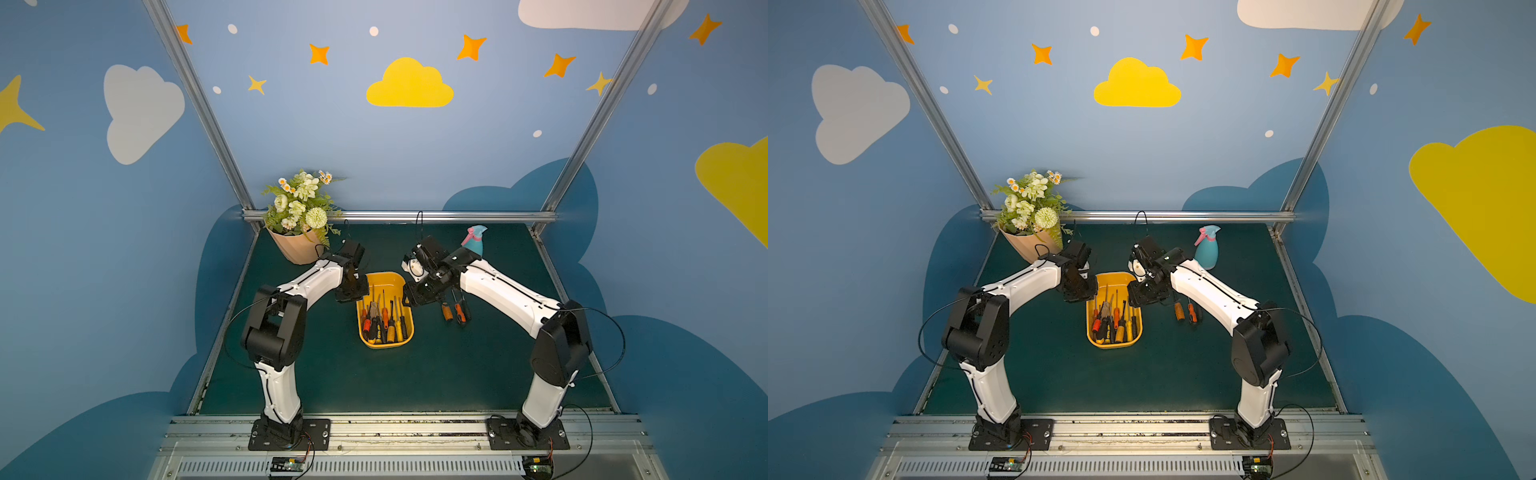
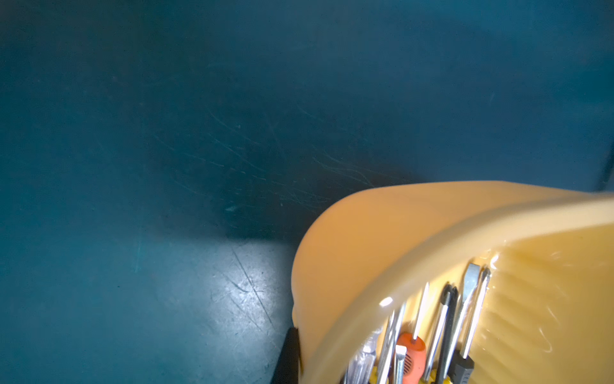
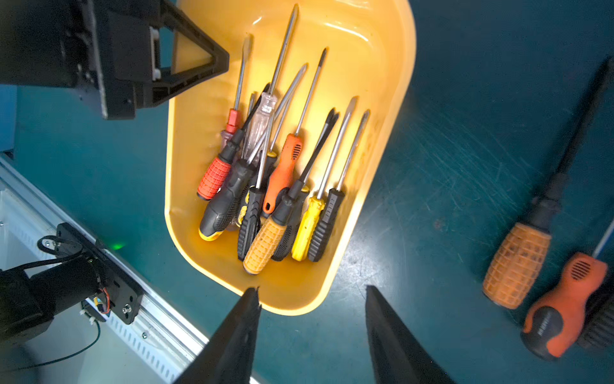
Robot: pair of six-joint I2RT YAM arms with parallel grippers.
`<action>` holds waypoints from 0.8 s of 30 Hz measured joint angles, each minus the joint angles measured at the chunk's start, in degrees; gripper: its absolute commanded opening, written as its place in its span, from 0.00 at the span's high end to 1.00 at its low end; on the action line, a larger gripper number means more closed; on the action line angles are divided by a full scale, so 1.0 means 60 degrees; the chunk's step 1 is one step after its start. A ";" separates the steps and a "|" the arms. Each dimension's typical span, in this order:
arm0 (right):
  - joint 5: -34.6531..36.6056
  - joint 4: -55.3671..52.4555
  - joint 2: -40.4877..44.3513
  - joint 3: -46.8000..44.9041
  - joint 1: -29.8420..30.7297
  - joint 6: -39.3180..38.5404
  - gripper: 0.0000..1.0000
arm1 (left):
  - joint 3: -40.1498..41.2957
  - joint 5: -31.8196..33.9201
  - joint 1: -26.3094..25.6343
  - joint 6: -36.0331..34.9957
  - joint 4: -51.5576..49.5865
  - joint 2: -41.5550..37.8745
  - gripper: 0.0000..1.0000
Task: Take out the screwdriver from the storage box
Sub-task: Pick up the screwdriver from the storage box.
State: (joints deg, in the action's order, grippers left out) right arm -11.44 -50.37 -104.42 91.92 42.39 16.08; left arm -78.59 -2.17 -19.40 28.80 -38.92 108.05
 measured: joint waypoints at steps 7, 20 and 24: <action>-0.0109 -0.0131 -0.0732 0.0470 0.0386 0.0280 0.47 | 0.0000 -0.0040 0.0000 0.0025 0.0040 0.0022 0.98; -0.0106 -0.0535 -0.1905 0.0721 0.1137 0.1195 0.49 | 0.0000 -0.0171 0.0000 0.0124 0.0076 0.0193 0.97; -0.0109 -0.0576 -0.2095 0.0721 0.1290 0.1402 0.49 | 0.0000 -0.0175 0.0004 0.0135 0.0076 0.0193 0.98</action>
State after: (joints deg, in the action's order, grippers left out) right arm -12.10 -53.82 -116.99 96.25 50.13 24.49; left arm -78.59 -3.22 -19.38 29.61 -38.46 109.21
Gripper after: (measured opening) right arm 0.514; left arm 0.079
